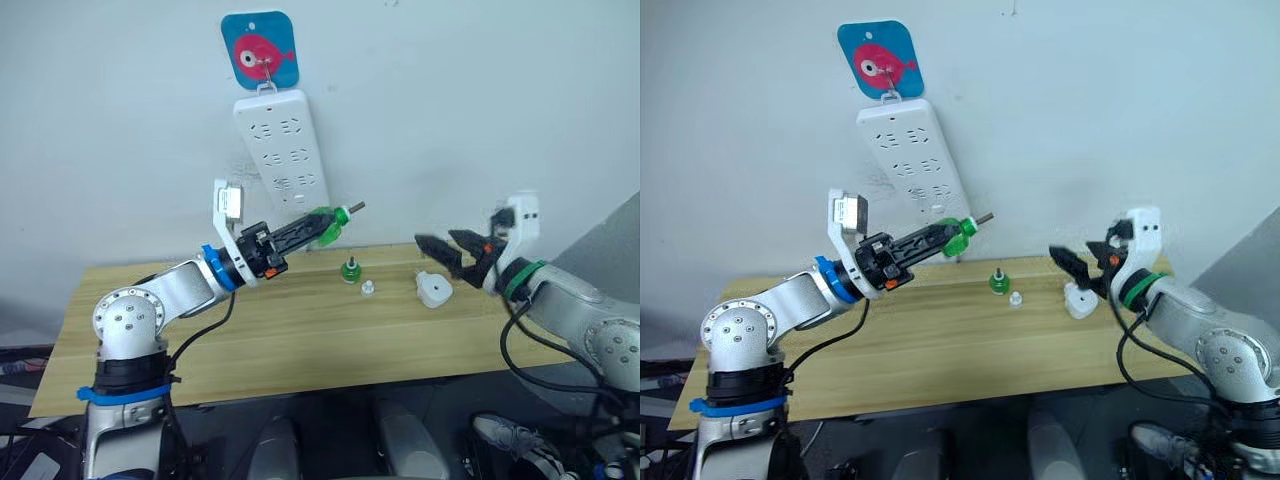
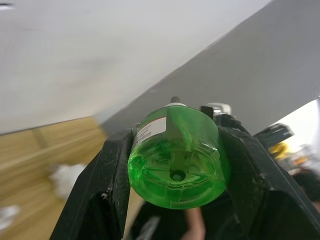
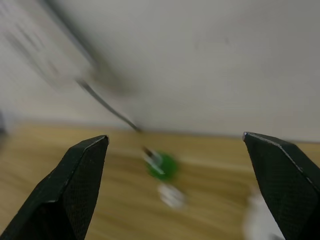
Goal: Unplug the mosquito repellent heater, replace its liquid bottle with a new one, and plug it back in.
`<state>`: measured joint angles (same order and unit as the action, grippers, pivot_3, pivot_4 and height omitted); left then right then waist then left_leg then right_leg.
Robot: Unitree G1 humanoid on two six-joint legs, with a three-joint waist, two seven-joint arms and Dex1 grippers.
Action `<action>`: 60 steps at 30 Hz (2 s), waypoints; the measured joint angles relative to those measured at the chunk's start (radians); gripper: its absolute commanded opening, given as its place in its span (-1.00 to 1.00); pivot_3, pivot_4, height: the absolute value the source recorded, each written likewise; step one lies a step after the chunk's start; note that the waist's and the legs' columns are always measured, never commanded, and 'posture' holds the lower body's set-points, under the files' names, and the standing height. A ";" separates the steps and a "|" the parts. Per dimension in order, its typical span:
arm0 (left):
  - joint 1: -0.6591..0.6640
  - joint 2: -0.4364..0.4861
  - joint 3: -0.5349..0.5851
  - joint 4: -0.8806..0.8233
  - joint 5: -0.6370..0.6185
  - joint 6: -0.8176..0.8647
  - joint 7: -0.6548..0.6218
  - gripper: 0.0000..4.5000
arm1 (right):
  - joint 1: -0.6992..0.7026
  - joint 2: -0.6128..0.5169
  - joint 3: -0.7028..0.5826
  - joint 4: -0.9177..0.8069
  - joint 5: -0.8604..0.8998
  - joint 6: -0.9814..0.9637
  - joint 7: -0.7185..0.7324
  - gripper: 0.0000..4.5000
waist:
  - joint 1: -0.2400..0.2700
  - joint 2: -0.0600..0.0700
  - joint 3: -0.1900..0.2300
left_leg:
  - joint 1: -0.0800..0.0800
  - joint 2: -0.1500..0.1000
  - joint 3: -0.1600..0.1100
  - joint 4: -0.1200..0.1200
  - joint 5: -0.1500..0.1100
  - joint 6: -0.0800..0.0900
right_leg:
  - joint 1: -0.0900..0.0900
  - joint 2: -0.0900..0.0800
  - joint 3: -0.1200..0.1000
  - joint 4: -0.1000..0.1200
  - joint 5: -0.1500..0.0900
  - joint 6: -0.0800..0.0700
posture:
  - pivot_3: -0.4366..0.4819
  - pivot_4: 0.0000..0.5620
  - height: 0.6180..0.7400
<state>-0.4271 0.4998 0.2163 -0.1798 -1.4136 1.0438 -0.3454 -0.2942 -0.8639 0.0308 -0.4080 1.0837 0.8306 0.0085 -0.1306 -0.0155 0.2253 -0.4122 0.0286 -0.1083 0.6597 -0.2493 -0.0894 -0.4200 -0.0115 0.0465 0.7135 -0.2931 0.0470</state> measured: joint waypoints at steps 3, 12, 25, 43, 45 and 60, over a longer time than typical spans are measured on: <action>0.040 0.030 -0.042 -0.032 0.119 -0.035 -0.085 0.02 | -0.079 -0.059 0.090 0.037 -0.085 0.152 0.058 1.00 | 0.000 0.000 0.001 | 0.000 0.000 0.001 0.000 0.000 0.000 | 0.000 0.000 0.001 0.000 0.000 0.000 | -0.37 -0.20 0.75; 0.138 0.047 -0.127 -0.107 0.327 -0.122 -0.236 0.02 | -0.333 -0.014 0.293 0.337 -0.395 0.316 0.240 1.00 | 0.028 -0.001 0.006 | -0.001 0.001 0.001 0.001 -0.002 0.003 | 0.000 0.000 0.001 -0.002 0.000 0.000 | -0.28 -0.17 0.75; 0.216 0.042 -0.150 -0.185 0.402 -0.163 -0.277 0.02 | -0.474 0.162 0.402 0.677 -0.688 0.329 0.452 1.00 | 0.050 0.001 0.010 | -0.002 0.000 0.000 0.001 -0.002 0.003 | 0.000 -0.001 -0.001 -0.002 0.000 0.000 | -0.12 -0.25 0.75; 0.242 0.028 -0.137 -0.208 0.409 -0.180 -0.276 0.02 | -0.487 0.262 0.413 0.910 -0.950 0.157 0.605 0.31 | 0.062 0.001 0.010 | -0.001 0.000 0.000 0.001 -0.002 0.003 | 0.000 -0.002 -0.001 -0.001 0.000 0.000 | -0.08 -0.32 0.75; 0.238 0.025 -0.137 -0.208 0.410 -0.181 -0.277 0.02 | -0.487 0.269 0.403 0.914 -0.960 0.156 0.609 0.31 | 0.062 0.001 0.010 | -0.001 0.000 0.000 0.001 -0.002 0.003 | 0.000 -0.002 -0.001 -0.001 0.000 0.000 | -0.10 -0.34 0.75; 0.079 0.109 -0.110 -0.086 0.358 -0.094 -0.426 0.02 | -0.210 0.246 -0.191 0.284 -0.652 0.455 0.700 0.31 | 0.060 0.002 0.010 | -0.003 0.000 -0.001 0.001 -0.002 0.003 | 0.000 -0.002 -0.003 -0.002 0.000 0.000 | -0.37 -0.29 0.75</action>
<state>-0.3485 0.6087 0.1063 -0.2659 -1.0554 0.9496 -0.7718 -0.5044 -0.6176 -0.1606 -0.1242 0.4317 1.2855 0.7089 -0.0707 -0.0139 0.2351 -0.4152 0.0281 -0.1094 0.6608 -0.2509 -0.0867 -0.4204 -0.0136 0.0436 0.7118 -0.2930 0.0469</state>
